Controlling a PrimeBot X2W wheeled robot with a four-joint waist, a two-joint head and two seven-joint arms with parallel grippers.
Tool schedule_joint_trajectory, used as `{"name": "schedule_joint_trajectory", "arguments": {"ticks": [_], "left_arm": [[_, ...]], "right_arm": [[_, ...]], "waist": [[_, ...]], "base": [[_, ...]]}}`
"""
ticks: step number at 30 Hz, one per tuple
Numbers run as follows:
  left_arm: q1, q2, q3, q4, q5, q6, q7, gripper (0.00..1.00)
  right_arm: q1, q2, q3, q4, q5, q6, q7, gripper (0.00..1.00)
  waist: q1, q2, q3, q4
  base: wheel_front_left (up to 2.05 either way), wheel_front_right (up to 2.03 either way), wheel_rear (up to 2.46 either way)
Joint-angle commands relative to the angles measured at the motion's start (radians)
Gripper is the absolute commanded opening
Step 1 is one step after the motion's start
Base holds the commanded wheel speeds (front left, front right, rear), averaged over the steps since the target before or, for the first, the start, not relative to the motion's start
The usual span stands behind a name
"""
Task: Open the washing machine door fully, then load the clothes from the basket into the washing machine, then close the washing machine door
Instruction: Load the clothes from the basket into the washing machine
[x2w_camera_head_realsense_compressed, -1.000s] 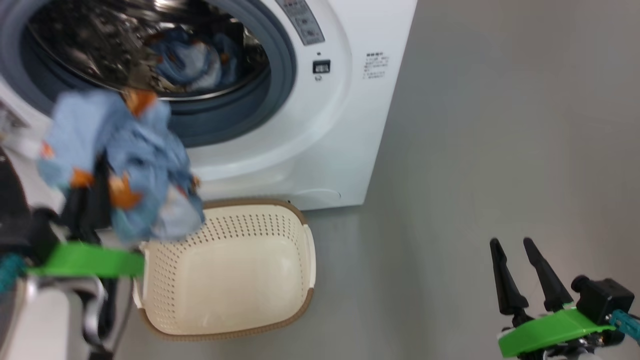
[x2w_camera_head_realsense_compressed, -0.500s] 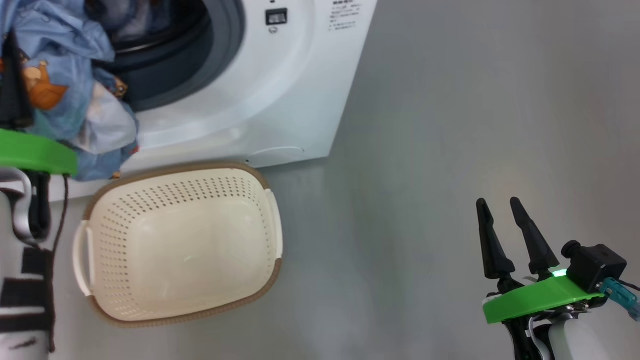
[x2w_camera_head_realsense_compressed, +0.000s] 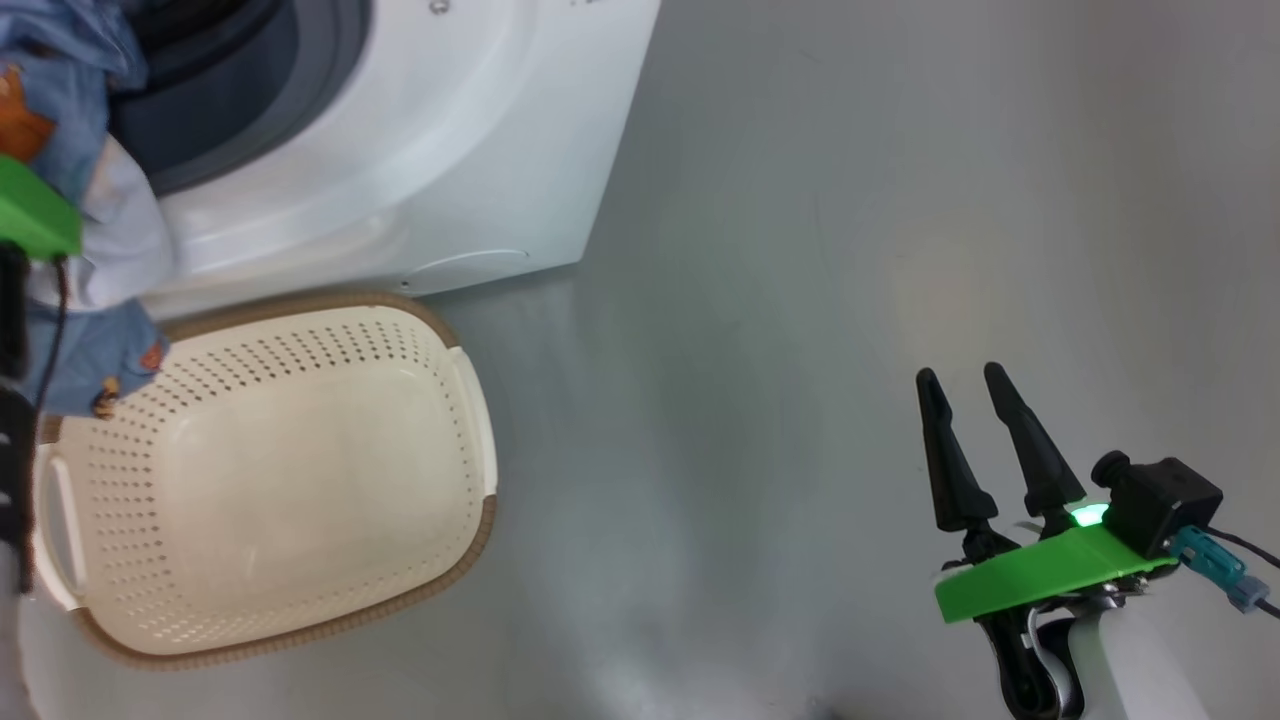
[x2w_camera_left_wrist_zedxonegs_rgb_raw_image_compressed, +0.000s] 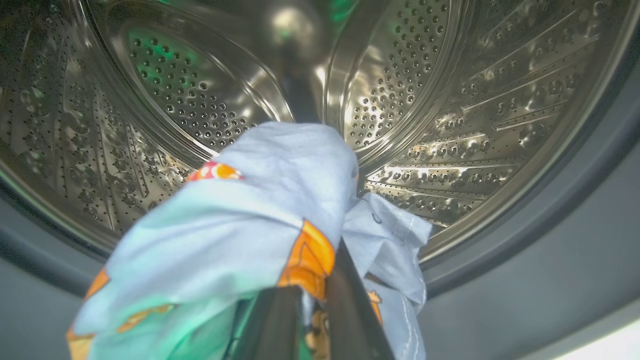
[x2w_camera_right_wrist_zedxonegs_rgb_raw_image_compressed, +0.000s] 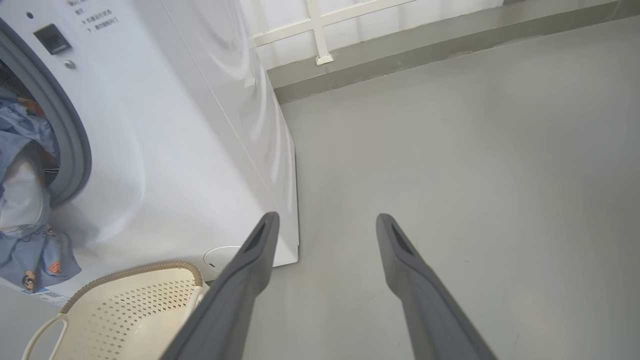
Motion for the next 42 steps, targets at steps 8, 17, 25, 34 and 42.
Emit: {"name": "schedule_joint_trajectory", "arguments": {"ticks": [8, 17, 25, 34, 42], "left_arm": [[-0.173, 0.088, -0.004, 0.017, -0.031, -0.002, -0.006, 0.00], [-0.211, 0.091, 0.071, -0.273, 0.006, -0.002, -0.006, 0.00], [-0.142, 0.083, 0.076, -0.253, 0.022, -0.002, -0.006, 1.00], [-0.139, 0.079, 0.063, -0.169, 0.007, -0.002, -0.006, 1.00], [-0.130, 0.074, 0.019, -0.021, 0.029, -0.002, -0.006, 1.00]], "right_arm": [[-0.034, 0.001, 0.055, -0.024, 0.035, 0.002, -0.005, 1.00], [-0.051, 0.001, 0.060, -0.033, 0.056, 0.002, -0.005, 1.00], [-0.063, 0.002, 0.068, -0.037, 0.068, 0.002, -0.005, 1.00], [-0.071, 0.002, 0.070, -0.033, 0.067, 0.002, -0.005, 1.00], [-0.070, 0.002, 0.073, -0.027, 0.064, 0.002, -0.005, 1.00]], "waist": [[0.0000, 0.0000, 0.055, -0.047], [0.0000, 0.0000, 0.094, -0.054], [0.0000, 0.0000, 0.108, -0.048], [0.0000, 0.0000, 0.103, -0.037], [0.0000, 0.0000, 0.086, -0.036]], "base": [[0.00, 0.00, 0.00], [0.00, 0.00, 0.00], [0.00, 0.00, 0.00], [0.00, 0.00, 0.00], [0.00, 0.00, 0.00]]}}
